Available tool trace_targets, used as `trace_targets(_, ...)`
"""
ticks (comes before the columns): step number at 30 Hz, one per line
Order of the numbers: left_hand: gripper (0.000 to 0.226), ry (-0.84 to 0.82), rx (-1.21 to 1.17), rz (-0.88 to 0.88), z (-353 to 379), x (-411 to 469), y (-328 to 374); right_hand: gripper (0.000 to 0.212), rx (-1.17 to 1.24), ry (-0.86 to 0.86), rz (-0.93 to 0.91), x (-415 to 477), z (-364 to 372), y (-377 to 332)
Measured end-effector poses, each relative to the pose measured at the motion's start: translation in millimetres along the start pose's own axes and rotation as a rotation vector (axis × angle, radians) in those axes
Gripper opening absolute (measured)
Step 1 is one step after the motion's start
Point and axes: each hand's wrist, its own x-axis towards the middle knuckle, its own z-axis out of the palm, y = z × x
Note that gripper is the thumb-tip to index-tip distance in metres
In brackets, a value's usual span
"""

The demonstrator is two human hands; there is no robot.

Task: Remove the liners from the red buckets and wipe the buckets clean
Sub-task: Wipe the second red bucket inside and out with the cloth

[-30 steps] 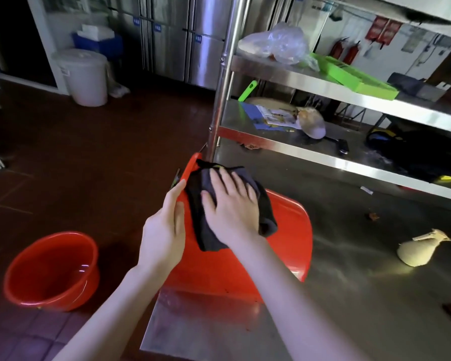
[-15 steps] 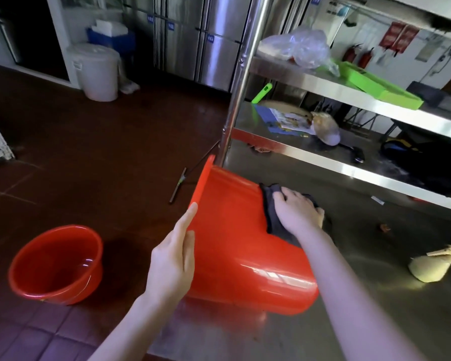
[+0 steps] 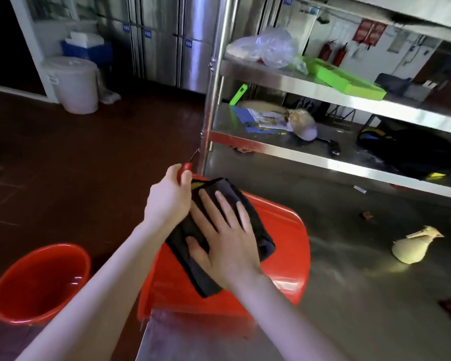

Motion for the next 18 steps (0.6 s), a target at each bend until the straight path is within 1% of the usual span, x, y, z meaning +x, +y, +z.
trace_targets(1, 0.048, 0.042, -0.012, 0.022, -1.0, -2.5, -1.4, 0.061, -0.006, -0.016, 0.021, -4.9, -2.2, 11.8)
trace_targets(2, 0.046, 0.073, -0.039, 0.052, -3.2, -7.0, -4.4, 0.061, -0.016, -0.021, 0.079, -9.7, -4.9, 24.8)
trace_targets(4, 0.043, 0.092, -0.111, 0.118, -6.3, -24.3, -13.2, 0.059, -0.051, -0.016, 0.283, -18.0, -8.9, 56.4)
trace_targets(5, 0.043, 0.092, -0.150, 0.149, -6.3, -35.9, -18.2, 0.058, -0.053, -0.050, 0.409, -20.3, -10.8, 75.3)
trace_targets(6, 0.042, 0.094, -0.182, 0.177, -5.5, -47.9, -23.0, 0.058, -0.024, -0.120, 0.541, -21.2, -13.3, 95.4)
trace_targets(8, 0.041, 0.096, -0.250, 0.202, -3.8, -68.1, -34.2, 0.058, 0.155, -0.272, 0.771, -18.5, -19.8, 127.1)
trace_targets(9, 0.040, 0.100, -0.279, 0.200, -3.2, -74.4, -40.6, 0.057, 0.244, -0.314, 0.833, -14.4, -22.3, 135.1)
trace_targets(10, 0.040, 0.108, -0.297, 0.192, -2.0, -78.1, -46.4, 0.057, 0.275, -0.333, 0.859, -8.0, -23.0, 136.6)
trace_targets(12, 0.039, 0.125, -0.312, 0.172, 1.1, -82.6, -51.3, 0.056, 0.169, -0.309, 0.818, 9.5, -17.9, 119.6)
trace_targets(13, 0.039, 0.133, -0.305, 0.172, 4.1, -82.1, -51.2, 0.056, 0.096, -0.261, 0.746, 20.1, -14.0, 102.3)
trace_targets(15, 0.040, 0.147, -0.281, 0.179, 9.8, -76.3, -51.4, 0.057, 0.009, -0.128, 0.516, 38.3, -7.0, 55.8)
trace_targets(16, 0.041, 0.160, -0.269, 0.184, 10.9, -71.9, -52.5, 0.059, 0.005, -0.068, 0.380, 43.4, -3.7, 30.7)
trace_targets(18, 0.041, 0.174, -0.267, 0.188, 10.5, -64.0, -58.1, 0.060, 0.026, -0.021, 0.152, 43.8, 3.9, -9.2)
